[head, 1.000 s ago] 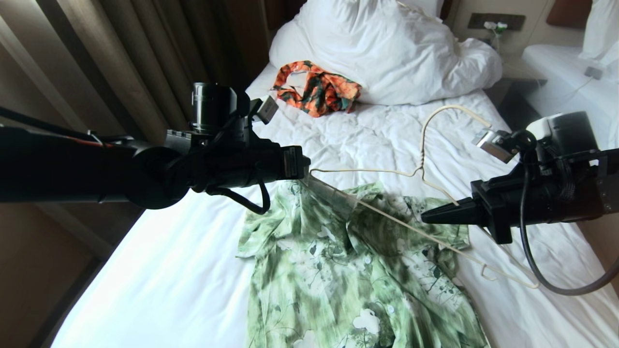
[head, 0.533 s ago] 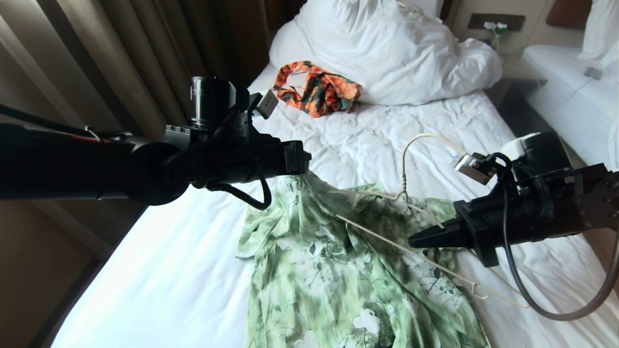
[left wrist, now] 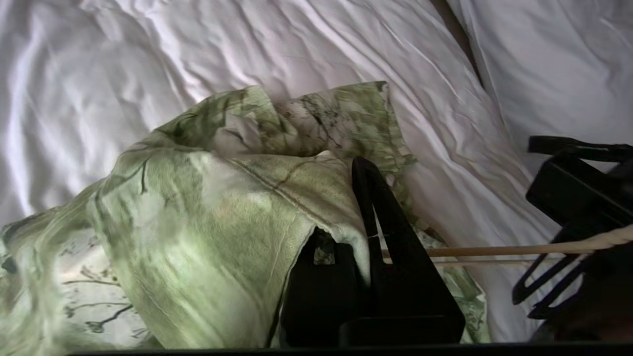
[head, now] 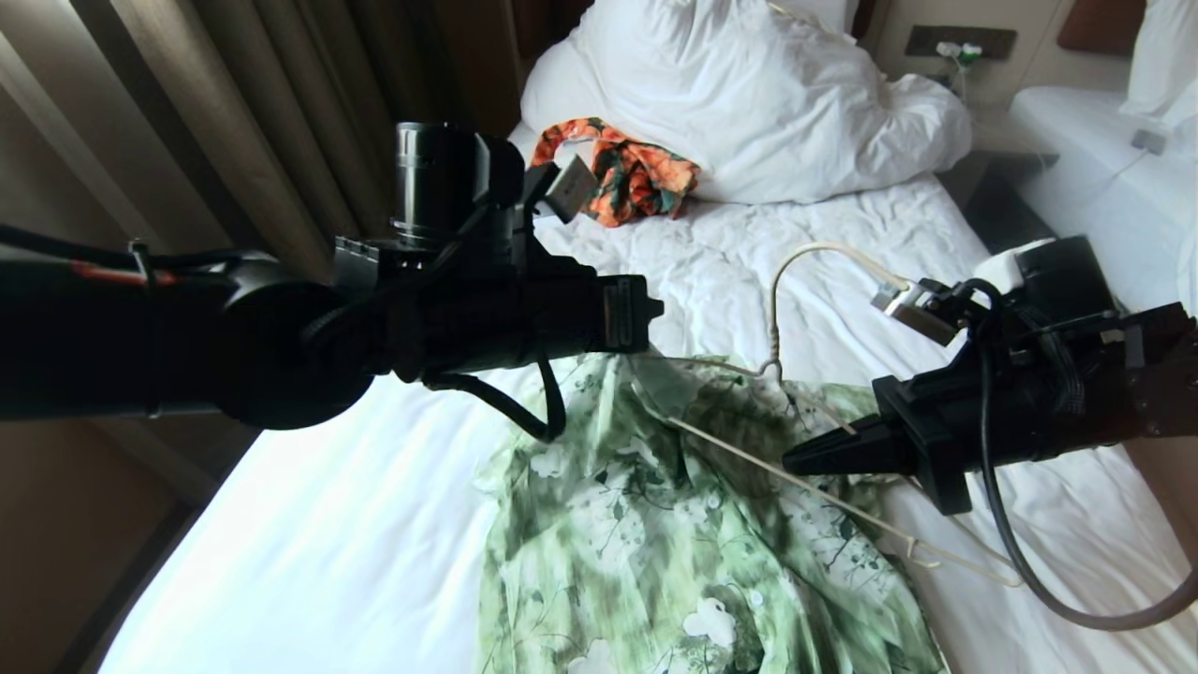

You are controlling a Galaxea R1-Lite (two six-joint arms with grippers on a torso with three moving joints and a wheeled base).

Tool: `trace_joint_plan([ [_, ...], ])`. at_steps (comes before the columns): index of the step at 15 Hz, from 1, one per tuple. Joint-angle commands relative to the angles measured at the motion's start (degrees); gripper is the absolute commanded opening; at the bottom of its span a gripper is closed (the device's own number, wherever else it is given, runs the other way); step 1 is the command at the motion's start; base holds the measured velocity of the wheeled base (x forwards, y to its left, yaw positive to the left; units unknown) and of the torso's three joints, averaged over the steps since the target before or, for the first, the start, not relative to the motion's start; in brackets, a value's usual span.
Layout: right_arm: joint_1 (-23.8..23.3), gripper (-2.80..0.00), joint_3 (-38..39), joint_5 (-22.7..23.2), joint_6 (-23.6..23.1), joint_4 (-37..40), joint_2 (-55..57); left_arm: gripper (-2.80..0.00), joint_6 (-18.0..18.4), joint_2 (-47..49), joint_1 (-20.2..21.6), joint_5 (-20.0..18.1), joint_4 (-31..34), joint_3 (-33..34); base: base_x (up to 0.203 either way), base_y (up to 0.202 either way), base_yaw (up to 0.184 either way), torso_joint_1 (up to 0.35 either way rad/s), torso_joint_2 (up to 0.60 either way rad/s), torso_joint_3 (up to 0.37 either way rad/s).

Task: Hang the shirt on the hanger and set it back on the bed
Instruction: Hook one side of the shirt onto the hanger

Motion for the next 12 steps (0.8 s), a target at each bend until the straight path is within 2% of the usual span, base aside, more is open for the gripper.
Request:
trace_joint_plan([
  [1,0.3,-2.8,-0.7,3.4,0.0,0.4,-2.0,-2.8,0.0,-2.3,-5.0,0.4,-0.1,0.6,0.0,0.0,0.0,0.0,0.0,0.0],
  [3,0.3,-2.8,-1.1,4.9,0.0,0.5,-2.9,-2.8,0.0,-4.1,-9.2,0.6,-0.1,0.6,0.0,0.0,0.0,0.0,0.0,0.0],
  [5,0.1,-2.8,-1.7,6.4,0.0,0.4,-3.7,-2.8,-0.1,-5.7,-11.6,0.7,0.0,0.7,0.0,0.0,0.0,0.0,0.0,0.0],
  [8,0.1,-2.8,-1.8,7.5,-0.1,0.1,-4.5,-2.8,-0.1,-7.0,-13.4,0.8,0.2,0.2,0.0,0.0,0.0,0.0,0.0,0.0],
  [10,-0.2,-2.8,-1.9,8.6,-0.1,0.1,-6.1,-2.8,-0.1,-8.2,-13.9,0.8,4.0,0.0,0.0,0.0,0.0,0.0,0.0,0.0],
  [12,-1.6,-2.8,-1.8,9.4,-0.1,0.1,-7.2,-2.8,-0.3,-9.2,-13.7,2.4,6.0,0.2,0.0,0.0,0.0,0.0,0.0,0.0],
])
